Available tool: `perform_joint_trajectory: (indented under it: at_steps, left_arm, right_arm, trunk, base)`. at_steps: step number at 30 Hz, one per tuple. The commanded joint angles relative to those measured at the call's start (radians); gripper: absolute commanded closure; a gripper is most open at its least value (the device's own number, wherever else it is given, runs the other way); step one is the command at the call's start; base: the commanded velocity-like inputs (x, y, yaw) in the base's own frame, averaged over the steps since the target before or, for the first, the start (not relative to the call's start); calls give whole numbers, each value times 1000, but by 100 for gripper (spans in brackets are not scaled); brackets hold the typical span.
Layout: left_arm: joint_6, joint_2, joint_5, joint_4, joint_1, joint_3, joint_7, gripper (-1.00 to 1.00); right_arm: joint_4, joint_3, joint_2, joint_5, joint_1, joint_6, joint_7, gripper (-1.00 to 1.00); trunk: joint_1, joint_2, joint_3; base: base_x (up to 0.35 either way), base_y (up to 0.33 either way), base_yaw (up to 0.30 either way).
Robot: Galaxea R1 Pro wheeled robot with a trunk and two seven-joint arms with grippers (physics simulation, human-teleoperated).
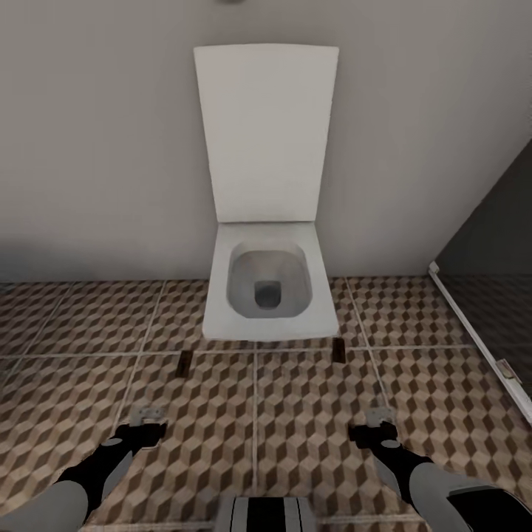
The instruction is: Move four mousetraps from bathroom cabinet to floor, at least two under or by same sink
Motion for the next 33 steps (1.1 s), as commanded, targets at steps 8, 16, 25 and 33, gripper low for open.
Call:
perform_joint_trajectory:
  at_steps: [8,16,25,33]
  left_arm:
    - [1,1,11,0,0,-7,-1,-100]
    - [2,1,11,0,0,-6,-1,-100]
    - [1,1,11,0,0,-6,-1,-100]
    - [0,1,11,0,0,-6,-1,-100]
  right_arm:
    - [2,8,0,-2,-1,-4,-3,-100]
    - [2,8,0,-2,-1,-4,-3,-100]
    - [2,8,1,-2,-1,-4,-3,-100]
    - [2,8,1,-2,-1,-4,-3,-100]
  trunk:
    - [-1,0,-1]
    - [-1,0,-1]
    - [-1,0,-1]
    - [-1,0,-1]
  base:
    - [-345,94,0]
    - [-345,98,0]
    - [-345,108,0]
    - [-337,121,0]
